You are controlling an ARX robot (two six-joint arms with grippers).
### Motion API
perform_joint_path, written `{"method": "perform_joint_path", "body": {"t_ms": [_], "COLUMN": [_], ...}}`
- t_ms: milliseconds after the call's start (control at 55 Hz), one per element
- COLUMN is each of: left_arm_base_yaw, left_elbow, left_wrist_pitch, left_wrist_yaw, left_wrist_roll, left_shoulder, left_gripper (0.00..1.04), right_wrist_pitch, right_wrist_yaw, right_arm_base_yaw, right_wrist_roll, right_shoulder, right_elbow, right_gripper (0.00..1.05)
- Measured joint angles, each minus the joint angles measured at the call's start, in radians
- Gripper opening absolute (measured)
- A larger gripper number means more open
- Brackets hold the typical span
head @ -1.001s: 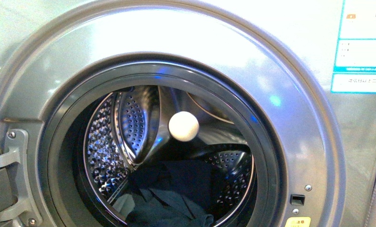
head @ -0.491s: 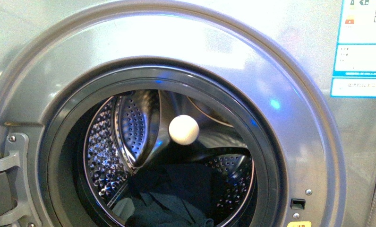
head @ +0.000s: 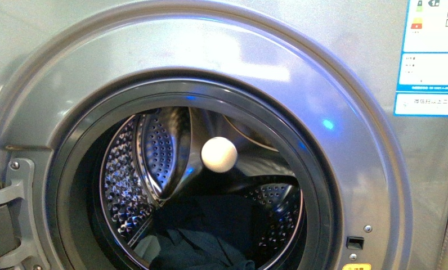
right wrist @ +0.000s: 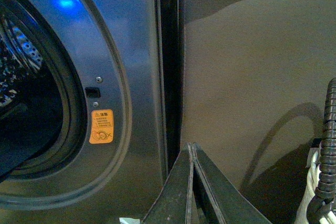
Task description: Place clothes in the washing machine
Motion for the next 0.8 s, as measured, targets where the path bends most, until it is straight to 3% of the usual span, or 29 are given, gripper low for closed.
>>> {"method": "perform_joint_path", "body": {"t_ms": [382, 418, 582, 801], "left_arm_base_yaw": [0.000, 0.000, 0.000, 0.000], "left_elbow": [0.000, 0.000, 0.000, 0.000], "left_wrist_pitch": [0.000, 0.000, 0.000, 0.000], "left_wrist_yaw": [0.000, 0.000, 0.000, 0.000], "left_wrist_roll": [0.000, -0.001, 0.000, 0.000], "left_shoulder": [0.000, 0.000, 0.000, 0.000], "left_gripper": [0.04, 0.05, 0.45, 0.90], "right_wrist_pitch": [0.000, 0.000, 0.000, 0.000], "right_wrist_yaw": [0.000, 0.000, 0.000, 0.000], "right_arm_base_yaw": [0.000, 0.000, 0.000, 0.000], "right_wrist_roll": [0.000, -0.001, -0.001, -0.001], "right_shoulder": [0.000, 0.000, 0.000, 0.000], "right_elbow": [0.000, 0.000, 0.000, 0.000], "right_gripper": [0.02, 0.08, 0.46, 0.92]}}
